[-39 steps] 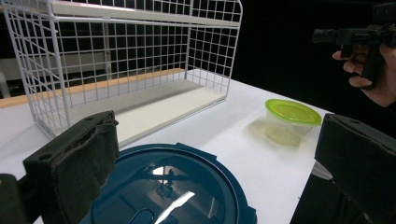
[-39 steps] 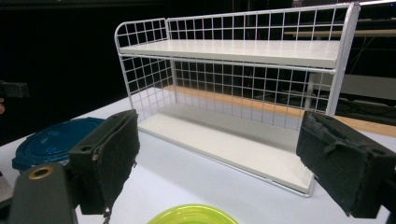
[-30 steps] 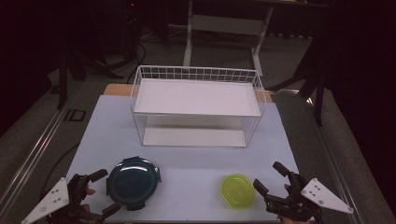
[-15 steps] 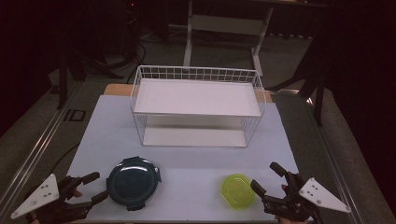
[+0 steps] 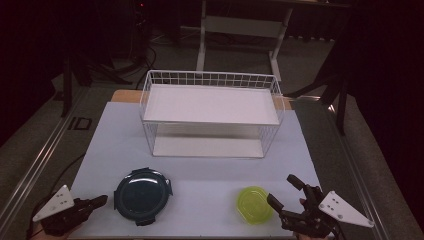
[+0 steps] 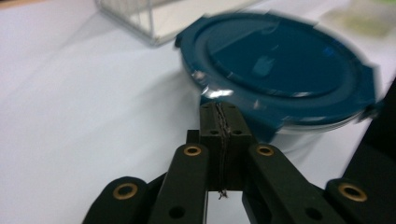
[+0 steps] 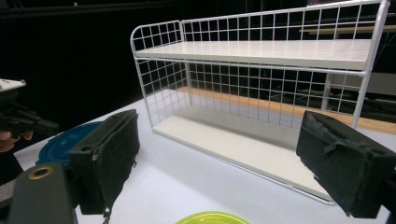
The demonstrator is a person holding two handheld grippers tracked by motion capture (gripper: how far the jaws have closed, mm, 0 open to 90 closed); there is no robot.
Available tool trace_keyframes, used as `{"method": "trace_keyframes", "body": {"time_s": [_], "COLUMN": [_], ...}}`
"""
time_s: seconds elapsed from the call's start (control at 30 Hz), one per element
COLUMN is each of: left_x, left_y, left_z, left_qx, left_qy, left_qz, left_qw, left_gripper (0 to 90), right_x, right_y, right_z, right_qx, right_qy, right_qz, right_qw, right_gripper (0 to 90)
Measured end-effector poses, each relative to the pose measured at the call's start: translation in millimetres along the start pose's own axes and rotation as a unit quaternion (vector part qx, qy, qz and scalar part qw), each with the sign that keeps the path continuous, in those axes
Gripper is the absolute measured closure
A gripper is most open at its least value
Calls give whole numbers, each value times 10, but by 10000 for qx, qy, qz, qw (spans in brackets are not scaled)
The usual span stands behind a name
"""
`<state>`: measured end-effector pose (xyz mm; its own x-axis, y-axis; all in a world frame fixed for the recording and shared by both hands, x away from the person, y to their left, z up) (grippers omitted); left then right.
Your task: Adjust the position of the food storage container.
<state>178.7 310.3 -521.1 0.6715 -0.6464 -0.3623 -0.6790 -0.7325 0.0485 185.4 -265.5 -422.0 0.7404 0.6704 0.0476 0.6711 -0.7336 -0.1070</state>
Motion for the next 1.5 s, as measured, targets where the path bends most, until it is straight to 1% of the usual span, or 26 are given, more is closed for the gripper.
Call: {"method": "trace_keyframes", "body": {"time_s": [0.1, 0.13, 0.2, 0.4, 0.5, 0.57, 0.63, 0.83, 0.93, 1.3, 1.4, 1.5], "left_x": [58, 90, 117, 128, 171, 226, 294, 489, 577, 882, 937, 946], "left_y": [9, 24, 33, 28, 45, 63, 84, 137, 166, 201, 216, 206], "left_z": [17, 18, 18, 23, 2, -23, -55, -134, -178, -296, -317, -319], "left_qx": [-79, -145, -123, -152, -157, -150, -98, -45, 38, 19, 23, -7], "left_qy": [-64, -69, -98, -127, -154, -175, -206, -241, -292, -315, -313, -326], "left_qz": [61, 145, 117, 156, 229, 309, 375, 554, 644, 843, 878, 904], "left_qw": [9999, 9998, 9998, 9997, 9995, 9993, 9990, 9982, 9975, 9959, 9956, 9954], "left_gripper": [890, 890, 890, 890, 891, 890, 890, 891, 890, 890, 890, 890], "right_x": [1, 1, -1, 7, 17, 19, 18, 14, 13, 35, 43, 54], "right_y": [4, 4, 8, 19, 12, 4, 3, 17, 17, 9, 9, 4], "right_z": [2, 3, 6, 16, 20, 19, 16, 23, 24, 43, 54, 66], "right_qx": [1, 8, 14, 60, 74, 60, 48, 83, 75, 58, 69, 74], "right_qy": [5, 1, -6, -9, -25, -21, -18, -28, -30, -103, -133, -135], "right_qz": [-16, -18, -8, -21, -32, -45, -44, -61, -67, -107, -116, -147], "right_qw": [10000, 10000, 10000, 10000, 10000, 10000, 10000, 9999, 9999, 9999, 9998, 9998], "right_gripper": [126, 126, 126, 126, 126, 126, 126, 127, 128, 129, 129, 129]}}
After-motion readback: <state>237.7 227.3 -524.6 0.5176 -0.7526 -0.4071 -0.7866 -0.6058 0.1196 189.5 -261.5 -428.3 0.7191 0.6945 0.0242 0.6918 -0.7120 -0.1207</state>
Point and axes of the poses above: each handheld gripper's, and its own axes: x roughly forward along the jaws, z roughly out of its underside, y roughly to its right, the point moved 2 cm from there along x, roughly forward along the jaws, and after that the axes turned 10 degrees about y, right-handed, at the moved point
